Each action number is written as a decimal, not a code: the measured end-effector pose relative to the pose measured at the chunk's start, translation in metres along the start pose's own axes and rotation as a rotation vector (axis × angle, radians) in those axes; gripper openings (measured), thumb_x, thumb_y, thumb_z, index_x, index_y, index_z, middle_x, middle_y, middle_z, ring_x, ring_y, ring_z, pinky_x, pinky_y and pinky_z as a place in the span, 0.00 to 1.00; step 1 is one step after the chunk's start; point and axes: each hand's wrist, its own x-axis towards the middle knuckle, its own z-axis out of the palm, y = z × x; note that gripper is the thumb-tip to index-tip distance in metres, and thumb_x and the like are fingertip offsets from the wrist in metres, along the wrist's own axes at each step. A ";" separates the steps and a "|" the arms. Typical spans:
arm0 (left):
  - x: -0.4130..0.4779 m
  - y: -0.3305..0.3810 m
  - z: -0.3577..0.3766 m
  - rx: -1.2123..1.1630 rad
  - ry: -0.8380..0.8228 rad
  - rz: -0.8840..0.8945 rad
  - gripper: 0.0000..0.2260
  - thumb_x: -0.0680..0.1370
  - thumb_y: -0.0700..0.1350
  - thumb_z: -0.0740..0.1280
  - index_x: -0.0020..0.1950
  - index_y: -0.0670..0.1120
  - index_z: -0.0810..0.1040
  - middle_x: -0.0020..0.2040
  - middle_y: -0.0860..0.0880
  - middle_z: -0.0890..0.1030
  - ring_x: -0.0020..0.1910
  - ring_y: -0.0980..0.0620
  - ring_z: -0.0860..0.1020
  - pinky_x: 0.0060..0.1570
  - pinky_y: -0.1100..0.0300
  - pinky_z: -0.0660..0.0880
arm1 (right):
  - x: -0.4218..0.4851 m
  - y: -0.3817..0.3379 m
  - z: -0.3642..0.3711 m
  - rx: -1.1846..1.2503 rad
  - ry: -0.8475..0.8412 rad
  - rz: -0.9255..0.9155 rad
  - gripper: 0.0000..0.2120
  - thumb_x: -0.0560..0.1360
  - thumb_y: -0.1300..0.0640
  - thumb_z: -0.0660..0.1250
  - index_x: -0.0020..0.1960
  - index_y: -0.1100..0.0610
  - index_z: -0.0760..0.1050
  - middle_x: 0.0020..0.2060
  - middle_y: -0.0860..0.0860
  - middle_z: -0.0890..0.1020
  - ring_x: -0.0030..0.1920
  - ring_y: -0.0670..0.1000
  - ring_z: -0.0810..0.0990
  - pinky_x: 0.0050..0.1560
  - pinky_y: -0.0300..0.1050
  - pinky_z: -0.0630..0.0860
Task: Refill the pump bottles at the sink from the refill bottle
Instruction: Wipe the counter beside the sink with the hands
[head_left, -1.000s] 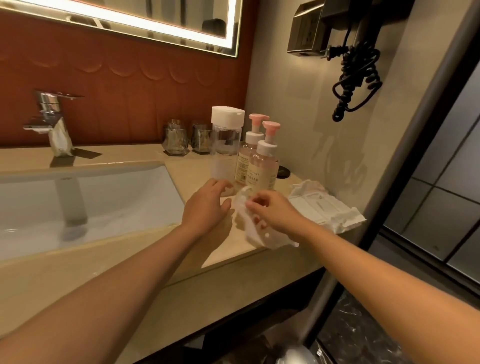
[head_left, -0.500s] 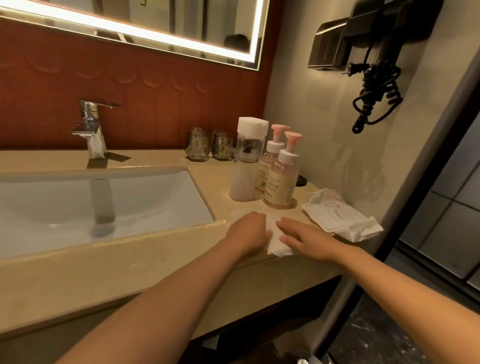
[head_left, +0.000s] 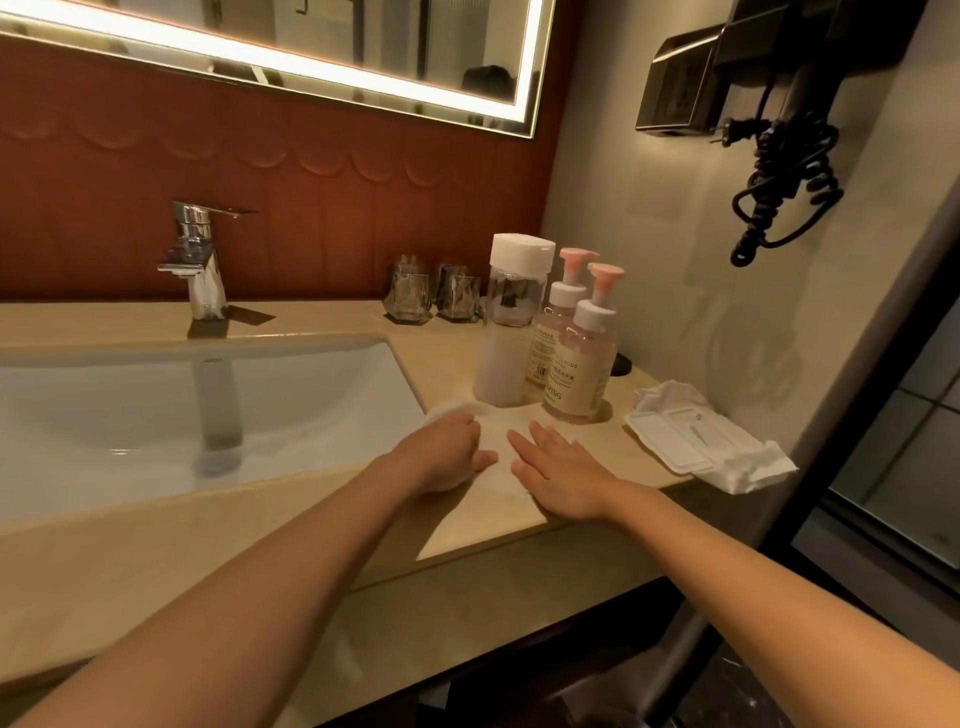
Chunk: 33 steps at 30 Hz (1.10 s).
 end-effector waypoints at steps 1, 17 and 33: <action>0.002 -0.003 -0.001 0.012 -0.010 0.000 0.19 0.81 0.53 0.56 0.61 0.40 0.71 0.64 0.42 0.72 0.59 0.45 0.72 0.54 0.56 0.67 | 0.004 -0.001 0.000 0.000 -0.001 0.006 0.25 0.82 0.45 0.42 0.77 0.48 0.41 0.76 0.54 0.41 0.76 0.54 0.40 0.73 0.52 0.40; 0.069 -0.042 -0.010 0.000 -0.048 -0.069 0.17 0.81 0.50 0.56 0.63 0.40 0.71 0.65 0.44 0.69 0.60 0.47 0.70 0.60 0.54 0.67 | 0.073 -0.002 -0.016 0.033 0.012 0.042 0.28 0.81 0.44 0.42 0.77 0.52 0.41 0.76 0.57 0.41 0.76 0.56 0.39 0.73 0.53 0.39; 0.137 -0.074 -0.019 0.078 -0.091 -0.099 0.22 0.81 0.52 0.53 0.72 0.43 0.63 0.73 0.45 0.62 0.70 0.47 0.63 0.67 0.53 0.62 | 0.160 0.013 -0.036 -0.016 -0.004 0.088 0.27 0.81 0.43 0.41 0.77 0.51 0.40 0.76 0.55 0.41 0.76 0.57 0.39 0.74 0.56 0.40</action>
